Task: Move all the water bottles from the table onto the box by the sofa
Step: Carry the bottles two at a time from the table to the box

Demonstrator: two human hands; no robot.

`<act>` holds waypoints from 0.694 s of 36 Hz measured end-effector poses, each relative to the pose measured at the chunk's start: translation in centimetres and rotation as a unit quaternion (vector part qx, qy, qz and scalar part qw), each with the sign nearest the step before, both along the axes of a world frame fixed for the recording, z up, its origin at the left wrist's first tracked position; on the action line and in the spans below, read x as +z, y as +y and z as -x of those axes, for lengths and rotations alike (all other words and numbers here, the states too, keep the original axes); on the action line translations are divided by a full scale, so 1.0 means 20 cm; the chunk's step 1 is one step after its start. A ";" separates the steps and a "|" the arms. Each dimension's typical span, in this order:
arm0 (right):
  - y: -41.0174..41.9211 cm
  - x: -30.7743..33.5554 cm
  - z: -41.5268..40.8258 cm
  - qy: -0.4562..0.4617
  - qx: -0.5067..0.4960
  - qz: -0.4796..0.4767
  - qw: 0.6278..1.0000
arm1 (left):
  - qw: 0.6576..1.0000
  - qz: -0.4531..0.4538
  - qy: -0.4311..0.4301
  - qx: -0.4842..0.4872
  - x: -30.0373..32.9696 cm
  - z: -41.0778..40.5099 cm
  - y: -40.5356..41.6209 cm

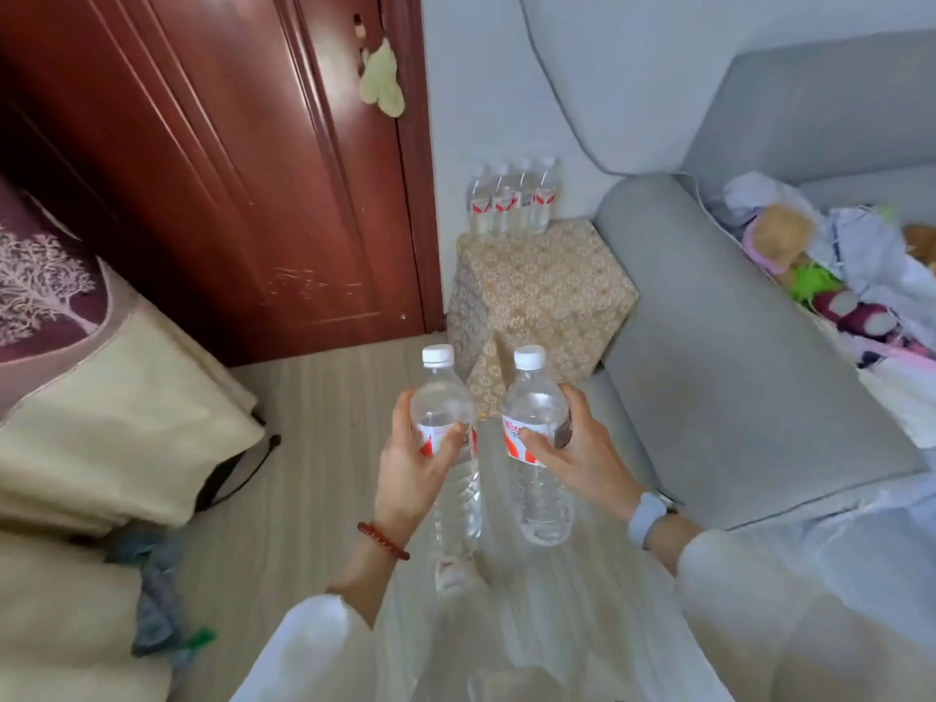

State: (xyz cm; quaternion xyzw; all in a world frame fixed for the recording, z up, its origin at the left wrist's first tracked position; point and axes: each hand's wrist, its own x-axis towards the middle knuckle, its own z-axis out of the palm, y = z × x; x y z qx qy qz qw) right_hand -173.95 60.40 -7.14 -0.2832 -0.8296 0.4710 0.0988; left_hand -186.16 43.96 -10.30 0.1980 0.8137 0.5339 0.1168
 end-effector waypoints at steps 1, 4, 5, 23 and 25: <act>0.06 0.00 0.10 0.002 -0.003 0.002 1.000 | 1.000 0.002 -0.008 0.004 0.00 0.11 0.07; 0.25 0.02 0.37 -0.002 -0.014 0.007 1.000 | 1.000 0.003 -0.009 -0.009 0.03 0.41 0.29; 0.31 0.02 0.44 -0.002 -0.020 0.014 1.000 | 1.000 0.005 -0.006 -0.017 0.04 0.50 0.36; 1.67 -0.41 1.70 -0.050 -0.065 0.076 0.994 | 0.994 0.036 -0.101 -0.011 -0.30 1.69 1.71; 1.82 -0.49 1.83 -0.056 -0.051 0.091 0.993 | 0.993 0.062 -0.105 -0.009 -0.38 1.80 1.86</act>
